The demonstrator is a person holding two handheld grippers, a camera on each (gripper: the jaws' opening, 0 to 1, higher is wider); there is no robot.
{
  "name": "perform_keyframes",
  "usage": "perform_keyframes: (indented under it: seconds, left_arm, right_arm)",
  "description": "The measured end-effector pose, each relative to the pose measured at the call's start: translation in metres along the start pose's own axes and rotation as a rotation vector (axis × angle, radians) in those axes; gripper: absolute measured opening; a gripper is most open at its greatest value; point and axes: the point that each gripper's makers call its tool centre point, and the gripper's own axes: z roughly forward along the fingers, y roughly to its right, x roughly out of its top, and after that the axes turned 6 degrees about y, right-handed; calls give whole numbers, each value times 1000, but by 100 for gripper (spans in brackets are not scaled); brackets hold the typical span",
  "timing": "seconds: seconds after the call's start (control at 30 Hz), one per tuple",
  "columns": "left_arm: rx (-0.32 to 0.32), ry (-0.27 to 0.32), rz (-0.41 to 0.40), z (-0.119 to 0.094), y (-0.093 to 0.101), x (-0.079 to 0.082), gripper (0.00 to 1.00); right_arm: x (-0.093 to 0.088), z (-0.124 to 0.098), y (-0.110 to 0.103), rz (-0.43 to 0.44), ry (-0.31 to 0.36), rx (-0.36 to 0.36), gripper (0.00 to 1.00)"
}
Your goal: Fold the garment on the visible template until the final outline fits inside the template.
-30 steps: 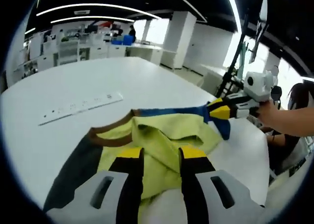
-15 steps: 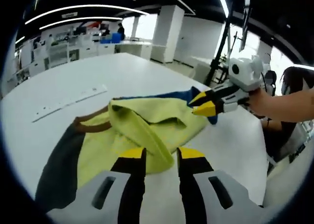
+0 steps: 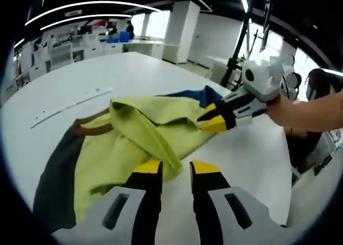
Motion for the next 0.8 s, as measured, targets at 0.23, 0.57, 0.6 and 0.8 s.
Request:
perform_keyframes:
  seconds: [0.23, 0.57, 0.6, 0.8]
  left_arm:
    - [0, 0, -2, 1, -1, 0, 9]
    - [6, -4, -19, 1, -3, -2, 3]
    - [7, -4, -20, 1, -3, -3, 3]
    - [8, -8, -23, -1, -4, -5, 1]
  right_arm:
    - [-6, 6, 4, -23, -29, -16, 11]
    - [-8, 6, 10, -83, -56, -33, 3]
    - [-8, 6, 9, -87, -57, -31, 1]
    - [-8, 4, 8, -118, -59, -25, 0]
